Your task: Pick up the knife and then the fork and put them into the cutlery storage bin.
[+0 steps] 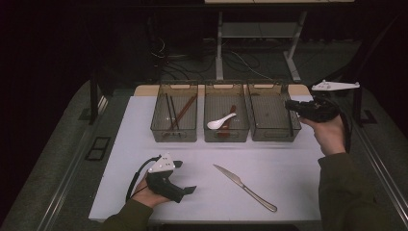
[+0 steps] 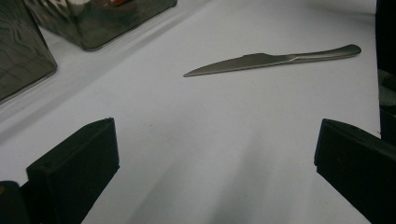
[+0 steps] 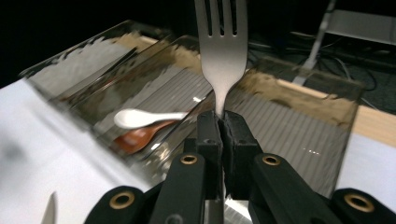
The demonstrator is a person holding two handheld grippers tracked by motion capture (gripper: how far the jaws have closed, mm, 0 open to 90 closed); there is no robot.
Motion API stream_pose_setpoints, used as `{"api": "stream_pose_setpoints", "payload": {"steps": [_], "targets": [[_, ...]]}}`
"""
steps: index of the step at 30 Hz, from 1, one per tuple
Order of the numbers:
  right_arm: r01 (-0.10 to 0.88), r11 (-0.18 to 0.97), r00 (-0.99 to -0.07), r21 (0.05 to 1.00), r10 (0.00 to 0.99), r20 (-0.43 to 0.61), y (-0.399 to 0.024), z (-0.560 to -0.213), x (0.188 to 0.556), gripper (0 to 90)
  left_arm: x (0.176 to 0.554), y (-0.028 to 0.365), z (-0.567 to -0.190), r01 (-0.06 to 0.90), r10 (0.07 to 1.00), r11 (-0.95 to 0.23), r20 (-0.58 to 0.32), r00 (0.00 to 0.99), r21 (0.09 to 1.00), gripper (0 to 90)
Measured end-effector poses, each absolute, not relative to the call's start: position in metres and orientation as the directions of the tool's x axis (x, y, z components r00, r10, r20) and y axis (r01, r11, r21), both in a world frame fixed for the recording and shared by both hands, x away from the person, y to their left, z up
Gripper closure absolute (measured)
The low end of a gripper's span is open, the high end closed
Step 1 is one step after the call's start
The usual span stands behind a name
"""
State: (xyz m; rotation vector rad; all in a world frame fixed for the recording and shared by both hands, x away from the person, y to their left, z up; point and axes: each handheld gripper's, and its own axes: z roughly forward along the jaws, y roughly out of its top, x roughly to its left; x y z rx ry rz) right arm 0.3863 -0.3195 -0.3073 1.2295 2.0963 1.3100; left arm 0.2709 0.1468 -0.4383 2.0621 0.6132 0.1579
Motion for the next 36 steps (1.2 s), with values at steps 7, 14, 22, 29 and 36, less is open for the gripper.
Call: {"api": "stream_pose_setpoints", "payload": {"steps": [7, 14, 22, 29, 36], "targets": [[0.487, 0.133, -0.490, 0.863, 0.860, 0.144, -0.330, -0.309, 0.416, 86.4, 0.271, 0.146, -0.439, 0.365, 0.481, -0.421, -0.137, 0.866, 0.830, 0.0], [0.526, 0.137, -0.446, 0.839, 0.884, 0.136, -0.333, -0.332, 0.442, 86.4, 0.270, 0.145, -0.439, 0.357, 0.478, -0.436, -0.124, 0.870, 0.826, 0.0], [0.620, 0.180, -0.399, 0.764, 0.910, 0.109, -0.331, -0.357, 0.459, 86.4, 0.270, 0.144, -0.440, 0.351, 0.470, -0.444, -0.119, 0.874, 0.824, 0.0], [0.656, 0.230, -0.425, 0.719, 0.899, 0.100, -0.325, -0.367, 0.462, 86.5, 0.269, 0.143, -0.440, 0.356, 0.472, -0.440, -0.125, 0.873, 0.825, 0.0], [0.681, 0.263, -0.440, 0.683, 0.893, 0.096, -0.322, -0.376, 0.463, 86.4, 0.270, 0.143, -0.441, 0.358, 0.472, -0.443, -0.126, 0.873, 0.822, 0.0]]}}
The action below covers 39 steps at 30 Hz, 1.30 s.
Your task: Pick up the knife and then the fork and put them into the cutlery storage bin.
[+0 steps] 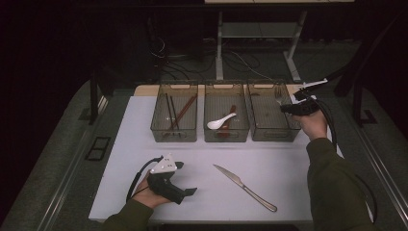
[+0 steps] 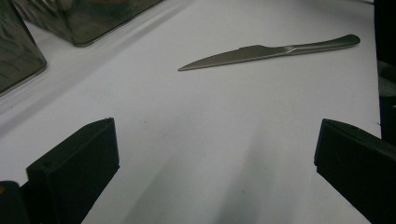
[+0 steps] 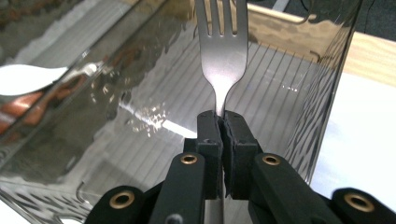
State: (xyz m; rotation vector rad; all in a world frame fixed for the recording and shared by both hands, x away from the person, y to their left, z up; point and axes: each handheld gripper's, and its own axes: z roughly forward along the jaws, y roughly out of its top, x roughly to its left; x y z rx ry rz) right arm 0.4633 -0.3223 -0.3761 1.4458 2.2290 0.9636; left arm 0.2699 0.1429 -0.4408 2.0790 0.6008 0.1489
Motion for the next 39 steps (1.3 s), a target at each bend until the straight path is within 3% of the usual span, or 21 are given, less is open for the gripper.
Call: {"api": "stream_pose_setpoints", "payload": {"steps": [18, 22, 31, 39], "targets": [[0.715, 0.306, -0.463, 0.629, 0.881, 0.098, -0.313, -0.392, 0.473, 83.9, 0.269, 0.143, -0.441, 0.357, 0.466, -0.446, -0.127, 0.875, 0.821, 0.0], [0.720, 0.308, -0.457, 0.622, 0.885, 0.090, -0.311, -0.396, 0.473, 71.5, 0.269, 0.144, -0.440, 0.359, 0.468, -0.441, -0.131, 0.874, 0.823, 0.0], [0.688, 0.277, -0.475, 0.671, 0.871, 0.127, -0.312, -0.385, 0.462, 59.1, 0.269, 0.144, -0.440, 0.358, 0.469, -0.442, -0.128, 0.874, 0.822, 0.0], [0.634, 0.275, -0.543, 0.723, 0.824, 0.162, -0.307, -0.373, 0.419, 66.1, 0.268, 0.143, -0.440, 0.358, 0.471, -0.444, -0.127, 0.873, 0.821, 0.0]]}}
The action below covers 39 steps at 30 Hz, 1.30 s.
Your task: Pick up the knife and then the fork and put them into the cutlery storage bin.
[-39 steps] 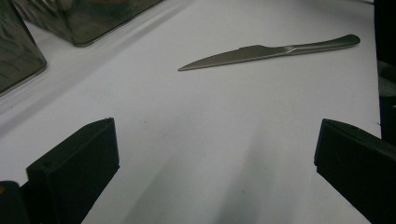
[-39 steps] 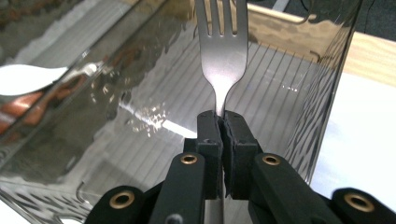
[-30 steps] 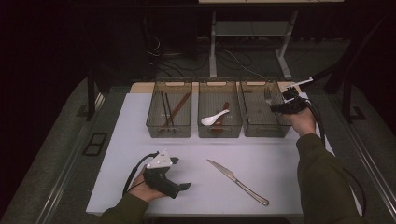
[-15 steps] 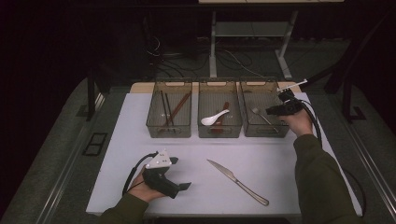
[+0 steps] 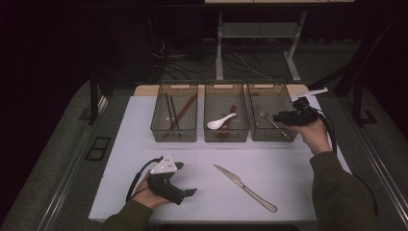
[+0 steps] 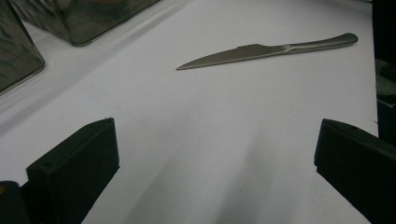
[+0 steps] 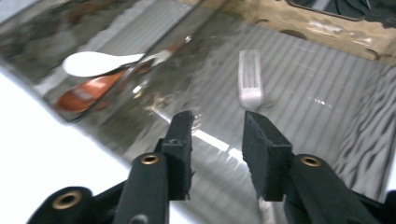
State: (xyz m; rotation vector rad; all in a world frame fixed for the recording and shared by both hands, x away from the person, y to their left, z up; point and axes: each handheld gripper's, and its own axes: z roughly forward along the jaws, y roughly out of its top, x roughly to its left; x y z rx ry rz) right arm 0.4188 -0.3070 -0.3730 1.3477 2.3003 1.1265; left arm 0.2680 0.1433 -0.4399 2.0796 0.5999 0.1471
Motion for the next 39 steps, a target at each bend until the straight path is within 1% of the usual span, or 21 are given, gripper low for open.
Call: {"api": "stream_pose_setpoints", "payload": {"steps": [4, 6, 10, 11, 28, 34, 39], "targets": [[0.611, 0.276, -0.582, 0.742, 0.792, 0.185, -0.305, -0.373, 0.397, 76.5, 0.269, 0.144, -0.440, 0.359, 0.474, -0.443, -0.125, 0.872, 0.821, 0.0], [0.602, 0.296, -0.605, 0.742, 0.776, 0.181, -0.303, -0.374, 0.387, 81.2, 0.269, 0.144, -0.440, 0.360, 0.475, -0.445, -0.125, 0.871, 0.820, 0.0], [0.589, 0.322, -0.636, 0.741, 0.750, 0.180, -0.300, -0.378, 0.369, 88.9, 0.269, 0.144, -0.440, 0.356, 0.472, -0.456, -0.118, 0.874, 0.816, 0.0], [0.589, 0.325, -0.642, 0.740, 0.745, 0.183, -0.299, -0.379, 0.364, 89.6, 0.269, 0.144, -0.440, 0.356, 0.472, -0.455, -0.118, 0.874, 0.816, 0.0], [0.545, 0.429, -0.745, 0.720, 0.641, 0.182, -0.274, -0.401, 0.281, 89.9, 0.269, 0.143, -0.441, 0.359, 0.474, -0.463, -0.117, 0.873, 0.810, 0.0], [0.526, 0.462, -0.784, 0.714, 0.589, 0.196, -0.260, -0.410, 0.262, 90.0, 0.269, 0.143, -0.441, 0.358, 0.474, -0.470, -0.111, 0.874, 0.807, 0.0], [0.513, 0.522, -0.818, 0.681, 0.537, 0.205, -0.242, -0.421, 0.252, 90.0, 0.269, 0.143, -0.441, 0.355, 0.474, -0.474, -0.107, 0.874, 0.806, 0.0]]}}
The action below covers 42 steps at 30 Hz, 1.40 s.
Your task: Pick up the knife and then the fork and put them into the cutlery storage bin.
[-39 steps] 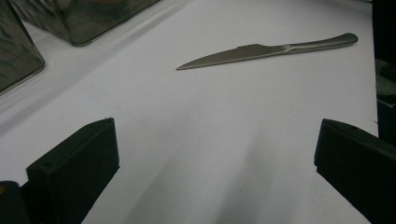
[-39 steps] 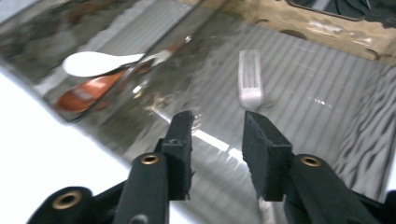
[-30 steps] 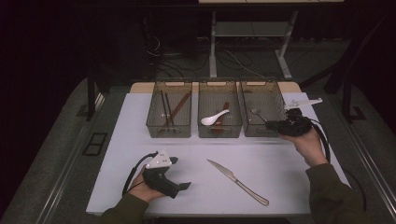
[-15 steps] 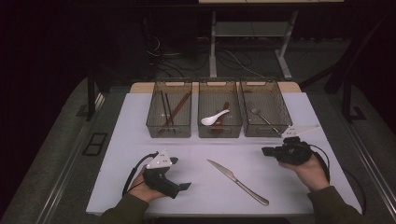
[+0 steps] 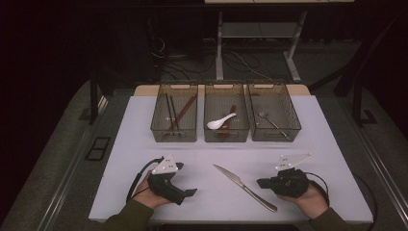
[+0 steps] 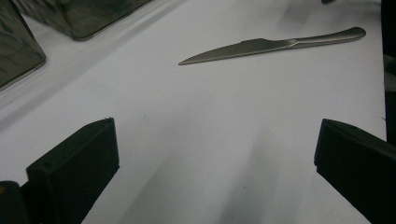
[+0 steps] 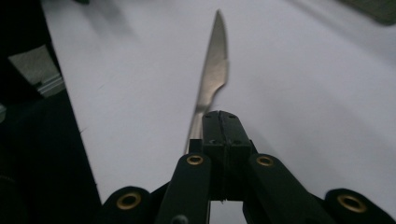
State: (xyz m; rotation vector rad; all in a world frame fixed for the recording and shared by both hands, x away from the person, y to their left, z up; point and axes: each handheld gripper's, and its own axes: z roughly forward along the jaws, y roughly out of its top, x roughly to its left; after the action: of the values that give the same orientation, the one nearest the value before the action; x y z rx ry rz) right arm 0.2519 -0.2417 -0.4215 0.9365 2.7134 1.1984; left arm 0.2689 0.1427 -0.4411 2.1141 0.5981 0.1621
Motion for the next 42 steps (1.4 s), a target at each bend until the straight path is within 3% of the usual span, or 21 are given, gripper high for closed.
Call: {"api": "stream_pose_setpoints", "payload": {"steps": [18, 32, 39, 42], "targets": [[0.463, 0.664, -0.875, 0.586, 0.447, 0.185, -0.213, -0.440, 0.242, 90.0, 0.269, 0.143, -0.441, 0.354, 0.475, -0.473, -0.106, 0.874, 0.806, 0.0], [0.491, 0.653, -0.846, 0.576, 0.516, 0.136, -0.232, -0.438, 0.252, 90.0, 0.269, 0.143, -0.441, 0.353, 0.474, -0.474, -0.104, 0.874, 0.807, 0.0], [0.460, 0.652, -0.867, 0.602, 0.475, 0.148, -0.231, -0.433, 0.252, 89.9, 0.269, 0.143, -0.441, 0.353, 0.473, -0.474, -0.104, 0.875, 0.807, 0.0], [0.454, 0.652, -0.874, 0.607, 0.458, 0.162, -0.232, -0.427, 0.257, 80.0, 0.269, 0.143, -0.441, 0.352, 0.472, -0.474, -0.104, 0.875, 0.807, 0.0]]}}
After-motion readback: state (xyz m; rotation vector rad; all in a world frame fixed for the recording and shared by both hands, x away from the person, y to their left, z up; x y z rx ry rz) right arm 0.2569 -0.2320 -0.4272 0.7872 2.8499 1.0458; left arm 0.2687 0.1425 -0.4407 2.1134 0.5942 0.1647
